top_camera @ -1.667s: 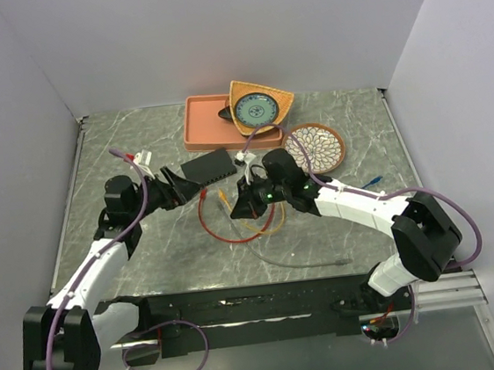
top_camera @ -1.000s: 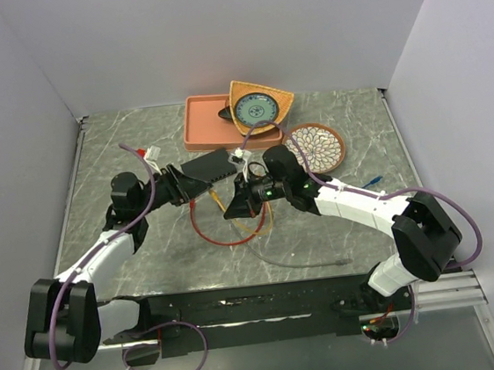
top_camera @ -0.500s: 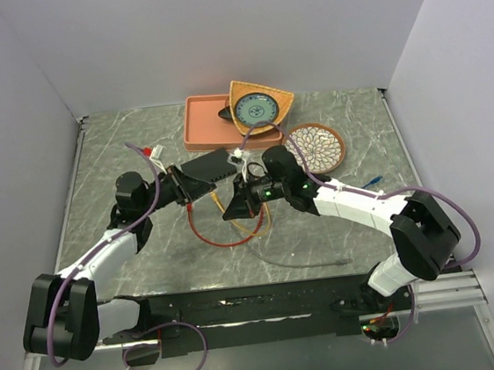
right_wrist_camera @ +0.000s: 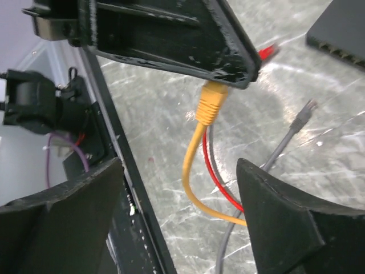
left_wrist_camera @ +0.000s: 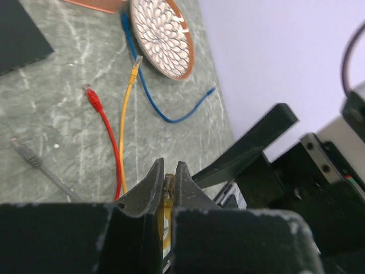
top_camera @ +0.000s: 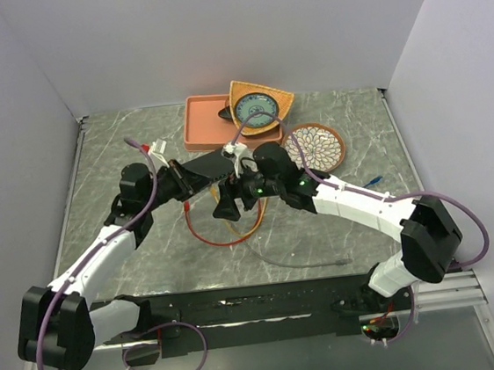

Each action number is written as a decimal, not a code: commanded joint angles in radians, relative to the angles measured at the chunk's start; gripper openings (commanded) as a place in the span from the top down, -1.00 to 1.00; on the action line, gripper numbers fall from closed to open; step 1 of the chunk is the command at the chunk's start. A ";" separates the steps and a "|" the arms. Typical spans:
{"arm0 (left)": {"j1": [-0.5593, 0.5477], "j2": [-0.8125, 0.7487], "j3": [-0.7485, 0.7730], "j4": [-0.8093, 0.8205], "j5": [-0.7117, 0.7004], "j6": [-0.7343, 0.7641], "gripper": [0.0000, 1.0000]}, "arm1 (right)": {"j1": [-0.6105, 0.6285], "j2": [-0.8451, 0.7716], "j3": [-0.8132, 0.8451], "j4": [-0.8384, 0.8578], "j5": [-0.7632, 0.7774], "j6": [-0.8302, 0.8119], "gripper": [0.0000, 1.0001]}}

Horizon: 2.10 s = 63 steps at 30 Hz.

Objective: Insert the plug into the switch port

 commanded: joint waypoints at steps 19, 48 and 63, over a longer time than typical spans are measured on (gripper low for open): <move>-0.018 -0.093 0.076 -0.211 -0.233 -0.052 0.98 | 0.112 0.051 0.185 -0.057 0.415 0.026 -0.52; -0.018 -0.089 0.096 -0.229 -0.210 -0.040 0.98 | 0.146 0.172 0.270 -0.065 0.478 0.050 0.63; -0.018 0.008 0.245 -0.309 -0.288 0.090 -0.66 | 0.146 0.072 0.159 -0.122 0.615 -0.022 1.00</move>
